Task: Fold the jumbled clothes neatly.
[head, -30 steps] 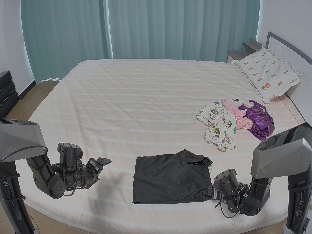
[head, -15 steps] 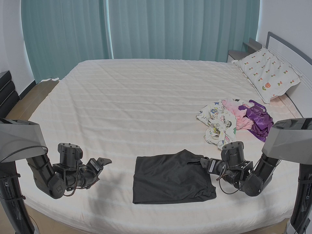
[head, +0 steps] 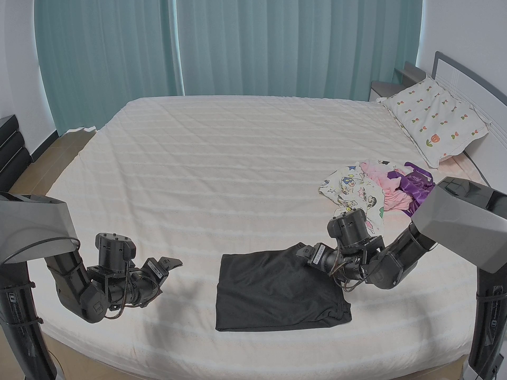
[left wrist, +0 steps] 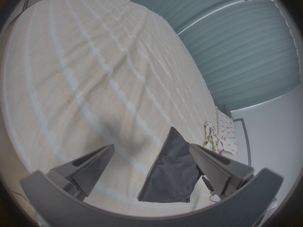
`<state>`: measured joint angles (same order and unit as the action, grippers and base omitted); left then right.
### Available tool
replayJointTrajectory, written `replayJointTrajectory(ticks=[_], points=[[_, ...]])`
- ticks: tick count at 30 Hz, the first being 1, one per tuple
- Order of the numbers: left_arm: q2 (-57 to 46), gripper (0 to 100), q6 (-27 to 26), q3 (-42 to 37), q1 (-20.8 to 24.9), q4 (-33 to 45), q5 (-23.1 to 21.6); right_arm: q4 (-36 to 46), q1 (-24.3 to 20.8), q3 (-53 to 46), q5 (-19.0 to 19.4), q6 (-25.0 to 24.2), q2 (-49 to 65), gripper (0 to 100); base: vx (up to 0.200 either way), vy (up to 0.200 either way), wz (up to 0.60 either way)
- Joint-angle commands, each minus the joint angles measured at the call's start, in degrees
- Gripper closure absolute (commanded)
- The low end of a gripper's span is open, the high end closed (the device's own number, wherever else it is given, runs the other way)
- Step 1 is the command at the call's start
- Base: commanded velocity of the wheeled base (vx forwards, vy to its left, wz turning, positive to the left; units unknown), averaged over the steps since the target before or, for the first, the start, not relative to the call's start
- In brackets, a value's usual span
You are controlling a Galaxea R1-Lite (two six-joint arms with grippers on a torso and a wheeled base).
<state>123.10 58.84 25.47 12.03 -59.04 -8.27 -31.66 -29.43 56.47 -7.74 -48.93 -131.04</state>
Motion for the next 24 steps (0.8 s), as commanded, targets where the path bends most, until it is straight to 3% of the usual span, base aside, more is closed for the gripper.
replayJointTrajectory(ticks=[1,12,24], points=[[0.56,0,0.04,0.11,0.01,-0.02,0.09,2.3,-0.72,6.02,1.59,-2.04,-3.17,0,0.0,0.0,0.0],[0.74,0,0.04,0.46,-0.17,0.06,0.09,1.78,-0.19,13.14,0.97,-2.04,-9.76,0,0.0,0.0,0.0],[1.0,0,0.04,0.55,-0.25,-0.02,0.09,-1.04,9.21,20.0,-2.81,-1.87,-15.21,0,0.0,0.0,0.0]])
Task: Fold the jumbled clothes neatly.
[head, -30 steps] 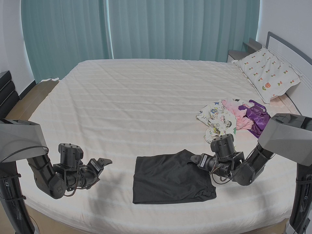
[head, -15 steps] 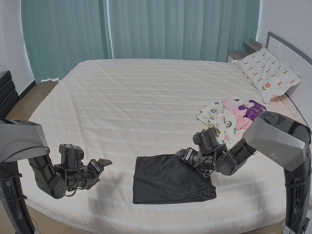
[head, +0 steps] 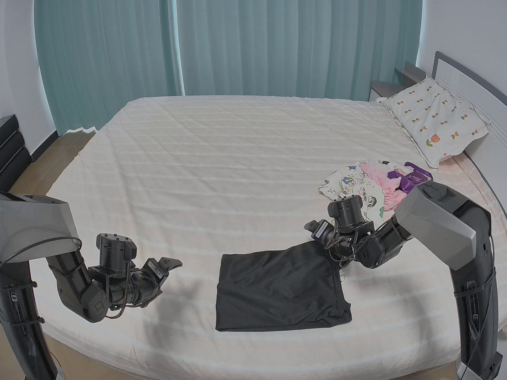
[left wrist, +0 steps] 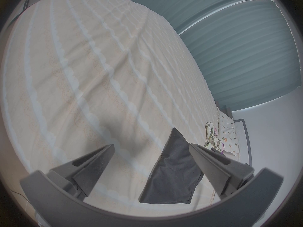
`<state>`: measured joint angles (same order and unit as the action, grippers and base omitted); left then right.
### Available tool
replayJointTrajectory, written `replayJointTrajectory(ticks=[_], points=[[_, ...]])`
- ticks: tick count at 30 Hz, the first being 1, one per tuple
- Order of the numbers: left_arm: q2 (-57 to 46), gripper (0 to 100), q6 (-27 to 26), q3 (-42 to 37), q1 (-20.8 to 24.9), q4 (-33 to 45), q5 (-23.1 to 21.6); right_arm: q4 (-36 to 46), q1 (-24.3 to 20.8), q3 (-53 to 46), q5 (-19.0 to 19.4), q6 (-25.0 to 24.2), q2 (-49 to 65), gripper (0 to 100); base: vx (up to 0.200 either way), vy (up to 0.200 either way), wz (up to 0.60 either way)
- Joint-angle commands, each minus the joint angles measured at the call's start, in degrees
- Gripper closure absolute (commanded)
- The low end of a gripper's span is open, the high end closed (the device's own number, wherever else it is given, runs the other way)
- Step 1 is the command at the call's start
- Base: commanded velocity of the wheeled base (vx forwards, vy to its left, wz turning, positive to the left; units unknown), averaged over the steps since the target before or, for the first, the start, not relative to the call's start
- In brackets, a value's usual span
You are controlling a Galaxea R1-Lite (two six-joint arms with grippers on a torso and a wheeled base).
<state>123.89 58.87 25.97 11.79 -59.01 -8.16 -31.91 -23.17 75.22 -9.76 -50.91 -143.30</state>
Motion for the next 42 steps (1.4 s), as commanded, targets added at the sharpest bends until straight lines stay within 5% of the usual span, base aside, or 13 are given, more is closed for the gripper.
replayJointTrajectory(ticks=[1,9,20,21,42], points=[[0.21,0,0.02,0.05,-0.01,-0.05,-0.02,-0.78,3.14,1.25,-0.78,0.11,-2.95,0,0.0,0.0,0.0],[0.56,0,0.02,0.23,-0.01,-0.05,0.07,-0.69,5.6,0.37,-0.61,0.37,-2.07,0,0.0,0.0,0.0],[0.56,0,0.02,0.4,-0.01,0.04,0.07,-0.78,4.45,-1.21,5.63,3.53,-3.13,0,0.0,0.0,0.0],[0.56,0,0.02,0.4,-0.01,0.04,0.07,-0.78,4.45,-1.21,5.63,3.53,-3.13,100,0.0,0.0,0.0],[0.91,0,0.02,0.4,-0.01,-0.05,0.07,-4.91,7.97,-1.12,5.37,1.6,-3.83,100,0.0,0.0,0.0]])
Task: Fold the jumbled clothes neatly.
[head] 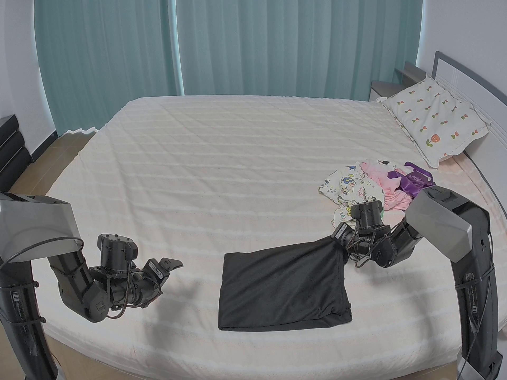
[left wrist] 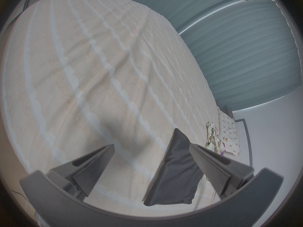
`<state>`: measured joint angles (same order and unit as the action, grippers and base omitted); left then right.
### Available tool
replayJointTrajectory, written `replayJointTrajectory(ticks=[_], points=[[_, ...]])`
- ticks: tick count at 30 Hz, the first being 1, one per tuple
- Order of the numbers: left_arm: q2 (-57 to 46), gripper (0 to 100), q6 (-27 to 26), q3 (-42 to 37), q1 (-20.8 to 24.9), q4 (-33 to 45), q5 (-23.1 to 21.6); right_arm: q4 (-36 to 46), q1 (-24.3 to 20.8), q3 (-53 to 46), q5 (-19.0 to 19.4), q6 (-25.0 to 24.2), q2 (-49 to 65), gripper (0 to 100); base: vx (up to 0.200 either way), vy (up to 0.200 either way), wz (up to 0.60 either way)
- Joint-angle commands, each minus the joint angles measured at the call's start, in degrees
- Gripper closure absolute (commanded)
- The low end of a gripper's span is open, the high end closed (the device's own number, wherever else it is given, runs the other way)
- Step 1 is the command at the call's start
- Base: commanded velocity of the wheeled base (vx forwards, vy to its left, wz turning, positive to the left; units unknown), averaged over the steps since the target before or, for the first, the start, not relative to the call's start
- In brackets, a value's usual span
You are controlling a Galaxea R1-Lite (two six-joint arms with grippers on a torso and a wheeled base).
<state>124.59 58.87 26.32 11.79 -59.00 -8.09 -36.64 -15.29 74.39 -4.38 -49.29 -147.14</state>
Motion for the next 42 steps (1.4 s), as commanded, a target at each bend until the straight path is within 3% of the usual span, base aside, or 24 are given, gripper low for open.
replayJointTrajectory(ticks=[1,2,3,18,27,42], points=[[0.22,0,0.02,0.05,-0.01,-0.06,0.01,-0.36,-0.09,-0.38,-0.02,0.07,0.1,100,0.0,0.0,0.0],[0.22,0,0.02,0.05,-0.01,-0.06,0.01,-0.36,-0.18,-0.38,0.07,0.07,0.1,100,0.0,0.0,0.0],[0.22,0,0.02,0.05,-0.01,-0.06,0.01,-0.36,-0.18,-0.38,0.16,0.07,0.1,0,0.0,0.0,0.0],[0.22,0,0.02,0.05,-0.01,-0.06,-0.08,-0.62,-0.09,-8.12,0.25,0.86,7.75,0,0.0,0.0,0.0],[0.22,0,0.02,-0.04,-0.01,0.03,-0.08,-9.15,0.17,-16.91,0.07,4.55,11.96,0,0.0,0.0,0.0],[0.22,0,0.11,0.05,-0.01,0.03,-0.08,-11.78,-0.45,-23.41,0.16,6.31,15.92,0,0.0,0.0,0.0]])
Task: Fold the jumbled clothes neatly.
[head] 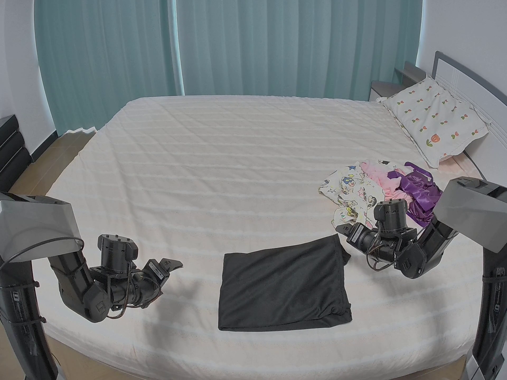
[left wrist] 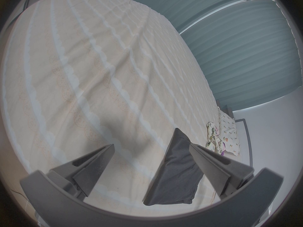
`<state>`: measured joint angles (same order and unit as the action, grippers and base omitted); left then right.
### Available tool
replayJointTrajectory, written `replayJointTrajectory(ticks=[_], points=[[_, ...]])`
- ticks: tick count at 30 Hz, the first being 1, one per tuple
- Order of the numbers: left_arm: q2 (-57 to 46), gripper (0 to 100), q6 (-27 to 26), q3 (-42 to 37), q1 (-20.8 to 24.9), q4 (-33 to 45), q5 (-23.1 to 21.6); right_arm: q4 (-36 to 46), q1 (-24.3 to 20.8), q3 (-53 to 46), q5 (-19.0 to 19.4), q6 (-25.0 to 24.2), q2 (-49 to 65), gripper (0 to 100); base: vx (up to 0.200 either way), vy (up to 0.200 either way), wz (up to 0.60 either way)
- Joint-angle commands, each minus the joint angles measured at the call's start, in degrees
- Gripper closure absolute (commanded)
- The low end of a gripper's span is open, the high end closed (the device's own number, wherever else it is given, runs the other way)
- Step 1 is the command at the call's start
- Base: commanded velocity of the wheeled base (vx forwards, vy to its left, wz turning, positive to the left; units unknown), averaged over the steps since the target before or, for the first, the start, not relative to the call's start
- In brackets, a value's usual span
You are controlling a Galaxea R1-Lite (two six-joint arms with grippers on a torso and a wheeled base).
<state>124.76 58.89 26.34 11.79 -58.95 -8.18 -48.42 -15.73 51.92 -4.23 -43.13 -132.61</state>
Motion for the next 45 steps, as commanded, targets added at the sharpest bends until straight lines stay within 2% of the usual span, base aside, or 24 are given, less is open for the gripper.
replayJointTrajectory(ticks=[1,13,22,36,45], points=[[0.05,0,0.08,0.02,0.08,-0.02,0.01,-0.01,-0.01,-1.03,-0.08,0.24,1.56,0,0.0,0.0,0.0],[0.05,0,0.08,0.02,-0.01,-0.02,0.01,-0.71,-1.24,-4.63,0.1,-0.55,3.59,0,0.0,0.0,0.0],[0.05,0,0.08,0.02,-0.01,-0.02,0.01,-9.41,-4.58,-12.02,0.01,-0.46,3.32,0,0.0,0.0,0.0],[0.05,0,0.08,0.02,0.08,-0.02,0.09,-18.9,-4.58,-18.61,0.54,-1.43,0.07,0,0.0,0.0,0.0],[0.05,0,0.08,-0.06,0.08,-0.02,0.09,-19.34,-4.66,-20.02,1.33,-1.61,-0.02,0,0.0,0.0,0.0]])
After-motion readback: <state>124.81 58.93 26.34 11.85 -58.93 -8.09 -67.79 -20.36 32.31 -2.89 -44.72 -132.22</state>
